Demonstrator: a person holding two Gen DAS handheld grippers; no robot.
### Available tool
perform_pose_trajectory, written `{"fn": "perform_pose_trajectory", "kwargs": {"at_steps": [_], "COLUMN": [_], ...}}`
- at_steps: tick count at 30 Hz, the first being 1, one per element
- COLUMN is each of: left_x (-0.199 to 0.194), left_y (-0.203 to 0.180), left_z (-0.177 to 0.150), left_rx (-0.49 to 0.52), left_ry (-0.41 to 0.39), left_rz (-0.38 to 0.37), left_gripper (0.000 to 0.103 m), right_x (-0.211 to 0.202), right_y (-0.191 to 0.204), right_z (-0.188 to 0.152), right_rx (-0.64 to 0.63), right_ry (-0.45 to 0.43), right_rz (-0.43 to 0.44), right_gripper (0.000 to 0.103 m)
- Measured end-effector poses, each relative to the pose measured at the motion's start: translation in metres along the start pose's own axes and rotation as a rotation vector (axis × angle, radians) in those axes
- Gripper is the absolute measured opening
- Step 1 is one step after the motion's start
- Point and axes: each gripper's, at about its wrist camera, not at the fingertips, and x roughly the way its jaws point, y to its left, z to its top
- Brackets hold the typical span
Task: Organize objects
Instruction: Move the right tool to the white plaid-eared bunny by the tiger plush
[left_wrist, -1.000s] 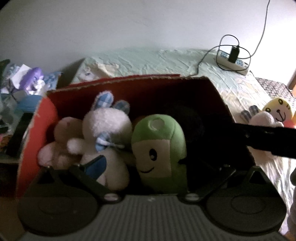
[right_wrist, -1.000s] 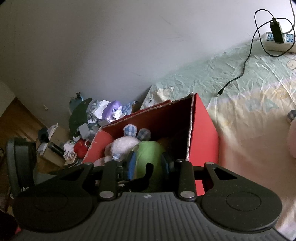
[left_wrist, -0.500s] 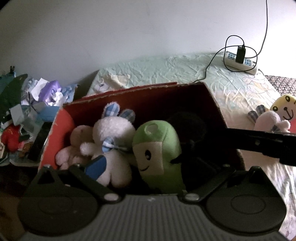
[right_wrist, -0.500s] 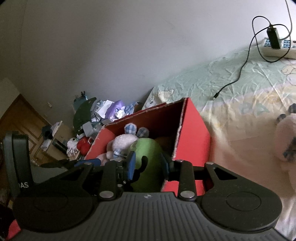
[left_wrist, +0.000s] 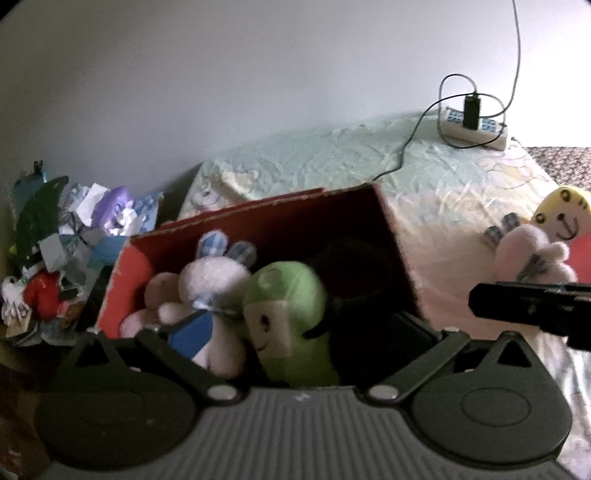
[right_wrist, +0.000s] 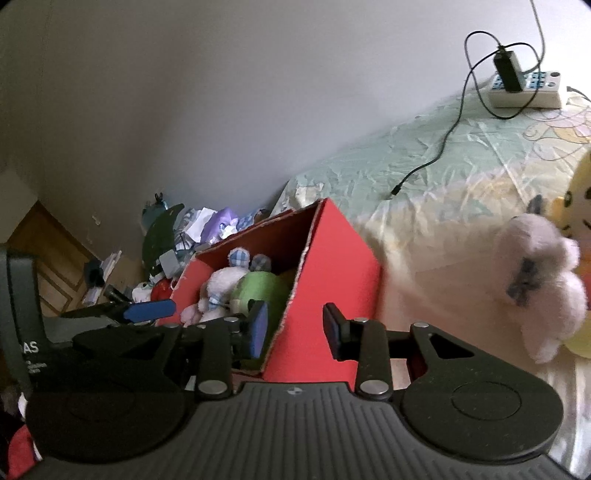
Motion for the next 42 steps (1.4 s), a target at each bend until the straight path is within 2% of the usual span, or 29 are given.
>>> {"fn": "perform_pose_trajectory", "kwargs": {"at_steps": [9,17,24,28,32,39,42], "left_x": [-0.018,-0.024,-0.017,-0.003,0.011,0.027,0.034], "left_y": [-0.035,-0.073,-0.110,-0.129,-0.140,-0.147,-0.146], "left_z": [0.012,0.018,0.013,0.010,0.007,0.007,0.007], "left_rx": [0.050,0.109,0.166,0.186,0.192,0.193,0.180], "left_ry": [-0.048,-0.052,-0.019,0.039,0.093,0.132,0.151], "left_rz": [-0.055,-0.164,-0.275,-0.313,-0.326,-0.307,-0.304], "left_gripper": [0.102,0.102,0.102,0.102,0.102,0.102,0.102], "right_x": [-0.031,-0.059,-0.084,-0.093,-0.096,-0.092,-0.090], "right_y": [-0.027,-0.056,-0.076,-0.084,-0.089,-0.095,-0.096], "right_z": [-0.003,-0.012,-0.016,-0.017,-0.016,-0.013,-0.010], "right_rx": [0.044,0.114,0.167,0.187,0.193,0.194,0.194], "right_ry": [-0.054,-0.099,-0.146,-0.165,-0.172,-0.167,-0.165], "right_rz": [-0.046,-0.123,-0.189,-0.222,-0.247,-0.273,-0.275], "right_gripper": [0.039,0.039,0.039,0.039,0.039,0.040,0.045]}}
